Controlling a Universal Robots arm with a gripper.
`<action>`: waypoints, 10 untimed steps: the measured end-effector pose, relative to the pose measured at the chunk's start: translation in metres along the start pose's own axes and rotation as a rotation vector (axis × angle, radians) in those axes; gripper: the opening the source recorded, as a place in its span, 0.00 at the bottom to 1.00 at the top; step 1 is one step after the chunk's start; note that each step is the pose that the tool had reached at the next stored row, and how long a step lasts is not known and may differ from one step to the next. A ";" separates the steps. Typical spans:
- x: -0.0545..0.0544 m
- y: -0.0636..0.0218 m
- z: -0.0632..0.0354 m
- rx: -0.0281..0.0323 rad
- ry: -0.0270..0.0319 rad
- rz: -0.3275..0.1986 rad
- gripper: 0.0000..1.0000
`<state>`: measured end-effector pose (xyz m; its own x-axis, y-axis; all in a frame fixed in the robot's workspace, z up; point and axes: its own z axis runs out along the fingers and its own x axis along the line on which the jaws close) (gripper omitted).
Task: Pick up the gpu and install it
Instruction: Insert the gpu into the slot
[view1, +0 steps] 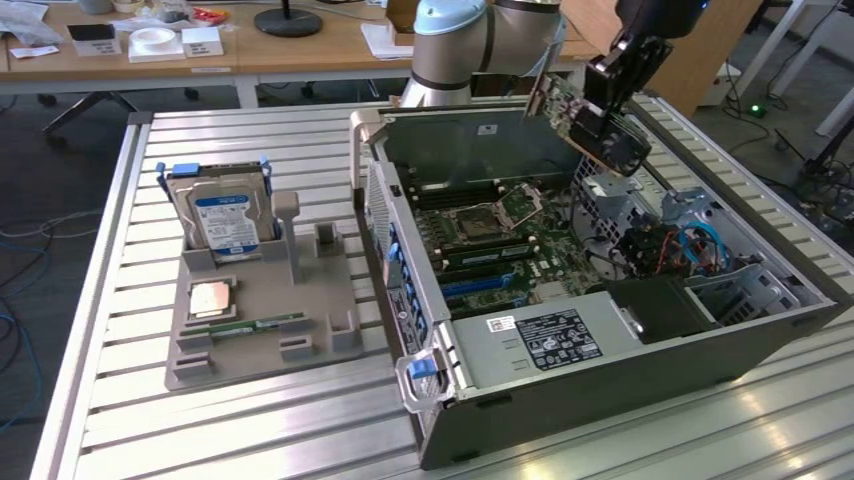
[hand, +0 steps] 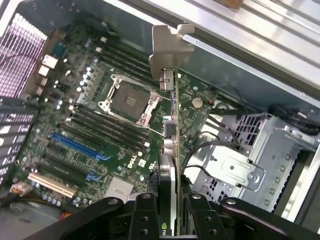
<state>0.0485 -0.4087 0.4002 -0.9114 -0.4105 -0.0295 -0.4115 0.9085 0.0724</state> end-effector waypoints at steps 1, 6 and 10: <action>0.000 0.0000 0.0000 -0.0005 0.0014 -0.019 0.27; 0.000 0.0000 0.0001 -0.0032 0.0079 -0.109 0.27; 0.000 0.0000 0.0001 -0.0054 0.0132 -0.182 0.27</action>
<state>0.0485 -0.4087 0.4001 -0.8215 -0.5695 -0.0296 -0.5700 0.8185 0.0724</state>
